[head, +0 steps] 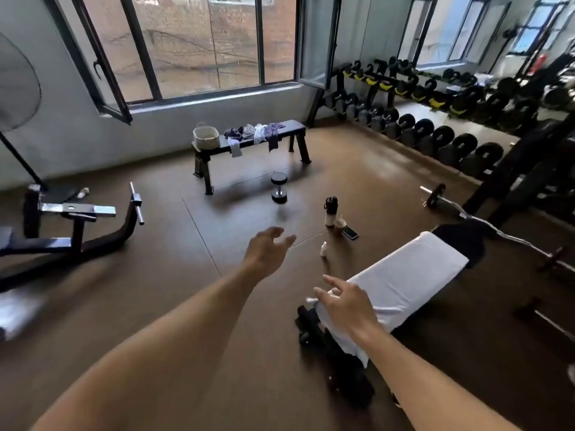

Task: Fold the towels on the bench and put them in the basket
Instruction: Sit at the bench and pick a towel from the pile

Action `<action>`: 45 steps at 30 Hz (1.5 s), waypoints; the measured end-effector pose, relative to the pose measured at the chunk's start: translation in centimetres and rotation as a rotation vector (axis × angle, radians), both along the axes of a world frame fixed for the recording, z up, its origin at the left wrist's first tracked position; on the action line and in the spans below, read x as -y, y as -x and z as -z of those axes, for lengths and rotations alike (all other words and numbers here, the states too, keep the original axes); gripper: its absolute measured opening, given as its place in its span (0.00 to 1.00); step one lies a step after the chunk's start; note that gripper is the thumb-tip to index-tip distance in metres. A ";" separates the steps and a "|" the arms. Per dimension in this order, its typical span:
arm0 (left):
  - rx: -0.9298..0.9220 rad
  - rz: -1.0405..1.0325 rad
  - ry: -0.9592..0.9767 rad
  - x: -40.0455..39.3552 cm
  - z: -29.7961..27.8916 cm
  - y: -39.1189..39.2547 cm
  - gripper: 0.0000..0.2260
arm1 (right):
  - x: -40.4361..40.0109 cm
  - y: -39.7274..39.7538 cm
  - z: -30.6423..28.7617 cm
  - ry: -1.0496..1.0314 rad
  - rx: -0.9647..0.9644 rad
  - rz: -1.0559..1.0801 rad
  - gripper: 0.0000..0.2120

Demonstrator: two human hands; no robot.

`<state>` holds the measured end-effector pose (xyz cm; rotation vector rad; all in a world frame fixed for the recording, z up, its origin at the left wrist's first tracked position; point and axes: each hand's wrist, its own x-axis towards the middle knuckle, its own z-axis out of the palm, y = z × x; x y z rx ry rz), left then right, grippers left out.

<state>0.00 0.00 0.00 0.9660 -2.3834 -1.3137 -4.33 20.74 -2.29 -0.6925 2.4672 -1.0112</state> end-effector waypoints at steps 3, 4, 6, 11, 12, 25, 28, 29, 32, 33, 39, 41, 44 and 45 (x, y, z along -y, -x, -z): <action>0.024 -0.015 -0.013 2.7 1.3 -0.3 0.24 | 2.7 0.0 1.4 -0.032 0.045 0.008 0.26; 0.030 -0.015 -0.016 4.0 1.6 -0.6 0.24 | 3.8 -0.1 1.6 -0.041 0.067 0.001 0.27; 0.049 -0.028 -0.042 6.9 3.0 -1.2 0.25 | 7.1 -0.2 2.4 -0.035 0.088 0.007 0.27; 0.086 -0.070 -0.064 17.8 6.3 -2.3 0.24 | 18.7 0.0 4.5 -0.038 0.124 0.020 0.28; 0.097 -0.076 -0.070 20.2 6.7 -2.6 0.24 | 21.1 -0.1 4.7 -0.038 0.143 0.020 0.28; 0.164 -0.033 -0.128 39.8 9.0 1.9 0.21 | 40.0 4.5 7.1 -0.088 0.281 0.069 0.27; 0.186 -0.013 -0.138 42.9 10.0 5.0 0.21 | 43.5 8.4 8.2 -0.085 0.312 0.085 0.27; 0.197 -0.005 -0.136 44.1 10.3 6.3 0.20 | 44.6 9.9 8.5 -0.078 0.321 0.093 0.28; 0.213 0.009 -0.116 48.2 10.3 11.0 0.20 | 48.3 15.3 9.0 -0.065 0.327 0.101 0.27; 0.221 0.017 -0.106 49.6 10.1 12.7 0.20 | 49.5 17.3 9.1 -0.062 0.333 0.090 0.27; 0.271 0.022 -0.018 58.6 7.8 20.8 0.20 | 56.6 28.6 8.5 -0.059 0.424 0.094 0.26; 0.255 0.008 0.003 61.3 7.3 23.4 0.20 | 59.1 31.9 8.2 -0.041 0.404 0.096 0.26; 0.243 -0.004 -0.011 64.6 7.3 27.0 0.19 | 63.3 35.3 7.9 -0.024 0.387 0.087 0.26; 0.236 -0.003 -0.025 65.5 7.5 28.1 0.19 | 64.6 36.1 8.1 -0.012 0.382 0.085 0.25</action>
